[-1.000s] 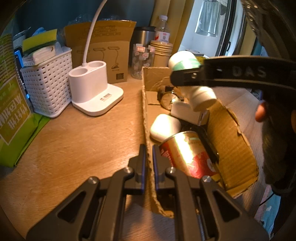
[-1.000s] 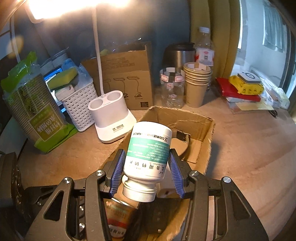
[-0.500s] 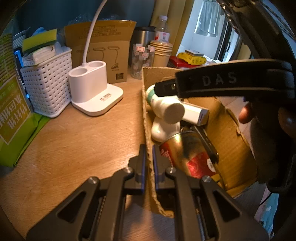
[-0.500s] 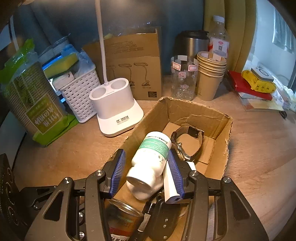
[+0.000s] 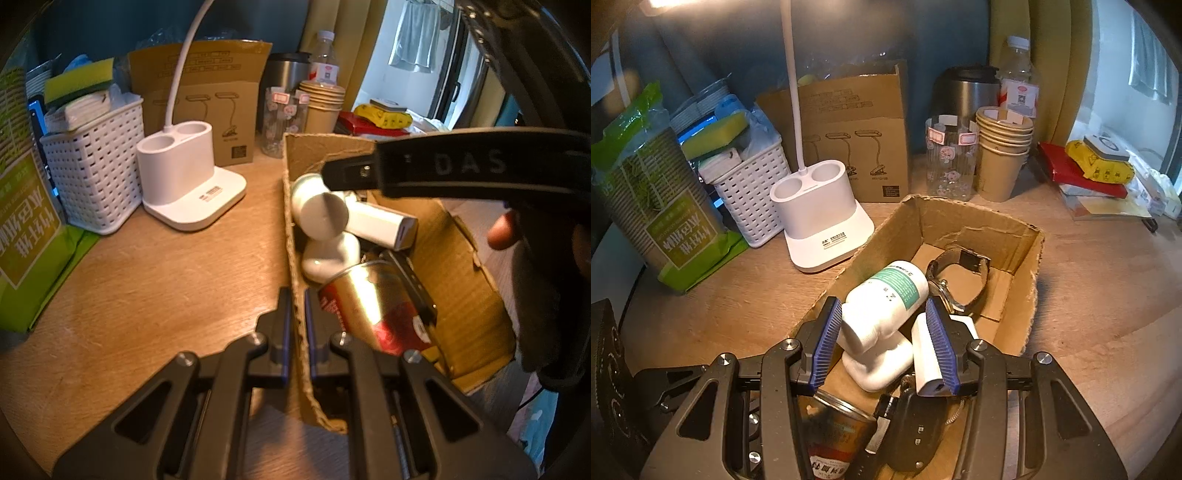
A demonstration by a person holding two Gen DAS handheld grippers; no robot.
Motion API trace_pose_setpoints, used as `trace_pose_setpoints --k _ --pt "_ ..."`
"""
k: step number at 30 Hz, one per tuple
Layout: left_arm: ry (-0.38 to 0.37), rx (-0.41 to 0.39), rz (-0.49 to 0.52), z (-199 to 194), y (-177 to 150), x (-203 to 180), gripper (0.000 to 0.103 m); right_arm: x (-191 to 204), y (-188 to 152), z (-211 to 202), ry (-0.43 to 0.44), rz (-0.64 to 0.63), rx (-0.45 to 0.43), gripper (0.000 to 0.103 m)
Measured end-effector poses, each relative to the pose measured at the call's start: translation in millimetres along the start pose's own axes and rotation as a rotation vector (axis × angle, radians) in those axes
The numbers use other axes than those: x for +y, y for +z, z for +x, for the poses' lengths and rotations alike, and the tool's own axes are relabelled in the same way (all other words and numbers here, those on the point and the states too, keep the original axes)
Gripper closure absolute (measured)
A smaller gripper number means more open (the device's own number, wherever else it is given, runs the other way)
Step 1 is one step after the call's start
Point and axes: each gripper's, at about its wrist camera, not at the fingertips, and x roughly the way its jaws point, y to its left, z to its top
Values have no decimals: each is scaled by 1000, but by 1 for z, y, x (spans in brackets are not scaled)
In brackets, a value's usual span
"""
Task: Organize rigid objects
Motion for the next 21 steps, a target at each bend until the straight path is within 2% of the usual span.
trace_pose_setpoints --k 21 --pt "29 -1 19 0 0 -4 94 -24 -35 -70 -114 95 -111 52"
